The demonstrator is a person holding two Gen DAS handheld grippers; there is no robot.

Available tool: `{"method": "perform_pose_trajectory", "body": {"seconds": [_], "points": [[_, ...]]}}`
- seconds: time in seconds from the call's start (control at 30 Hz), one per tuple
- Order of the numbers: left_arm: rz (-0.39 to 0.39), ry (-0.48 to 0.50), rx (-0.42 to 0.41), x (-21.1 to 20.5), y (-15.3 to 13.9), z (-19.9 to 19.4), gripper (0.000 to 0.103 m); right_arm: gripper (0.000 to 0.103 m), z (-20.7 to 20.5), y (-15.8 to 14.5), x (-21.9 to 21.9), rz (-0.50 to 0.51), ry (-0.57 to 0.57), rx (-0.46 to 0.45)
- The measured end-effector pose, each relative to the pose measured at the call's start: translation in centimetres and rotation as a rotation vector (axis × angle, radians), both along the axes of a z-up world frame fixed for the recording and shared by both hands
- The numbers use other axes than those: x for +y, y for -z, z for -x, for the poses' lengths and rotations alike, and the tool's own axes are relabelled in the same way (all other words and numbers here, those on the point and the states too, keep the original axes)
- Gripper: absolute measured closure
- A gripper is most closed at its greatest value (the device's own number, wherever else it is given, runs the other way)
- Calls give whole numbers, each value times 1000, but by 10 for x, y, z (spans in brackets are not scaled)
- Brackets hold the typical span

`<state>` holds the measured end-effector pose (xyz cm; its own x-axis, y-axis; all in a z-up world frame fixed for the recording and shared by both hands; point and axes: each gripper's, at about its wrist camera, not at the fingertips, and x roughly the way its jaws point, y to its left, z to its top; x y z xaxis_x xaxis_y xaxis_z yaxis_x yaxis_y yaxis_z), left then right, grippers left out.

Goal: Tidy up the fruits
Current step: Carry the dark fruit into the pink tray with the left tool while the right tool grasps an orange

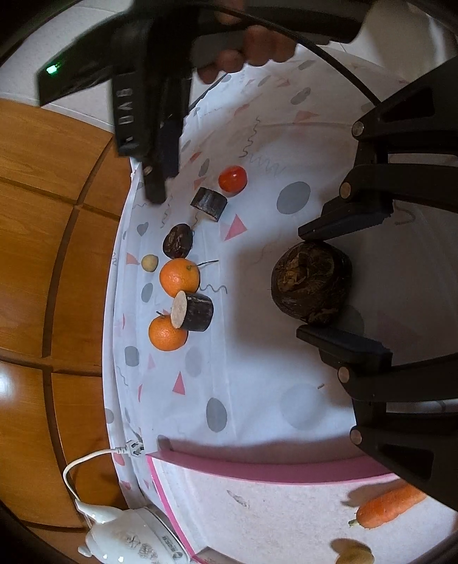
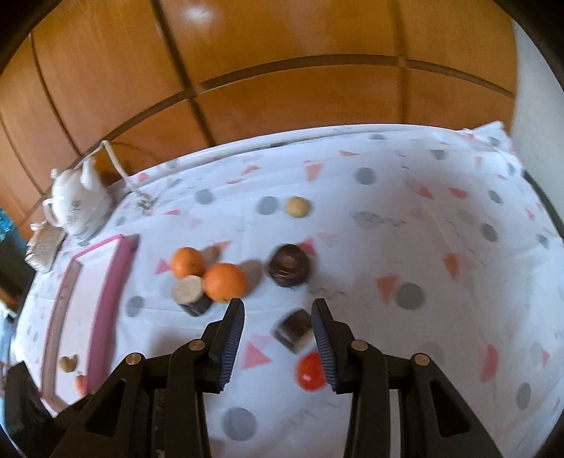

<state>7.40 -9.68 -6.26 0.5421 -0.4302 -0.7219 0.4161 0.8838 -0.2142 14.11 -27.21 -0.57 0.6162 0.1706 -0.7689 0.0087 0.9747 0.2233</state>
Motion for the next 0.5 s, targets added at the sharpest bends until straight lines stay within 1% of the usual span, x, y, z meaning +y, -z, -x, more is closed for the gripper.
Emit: {"method": "perform_pose_trajectory", "body": {"seconds": [0.1,0.17,0.23,0.37,0.47,0.5], "points": [[3,4,-8,0,0,1,53,63,-8,1,19,-3,-113,12],[9,6,-10,1,1,1,53,63,-16,6,29,-1,-148,27],[15,8,-9,2,0,1,53,63,-28,13,37,-8,-161,52],[21,9,-9,2,0,0,53,63,-45,25,43,-38,-147,79],[19,11,-14,1,1,1,53,63,-56,35,46,-37,-133,102],[19,11,-15,1,1,1,53,63,-58,35,47,-23,-127,96]]}}
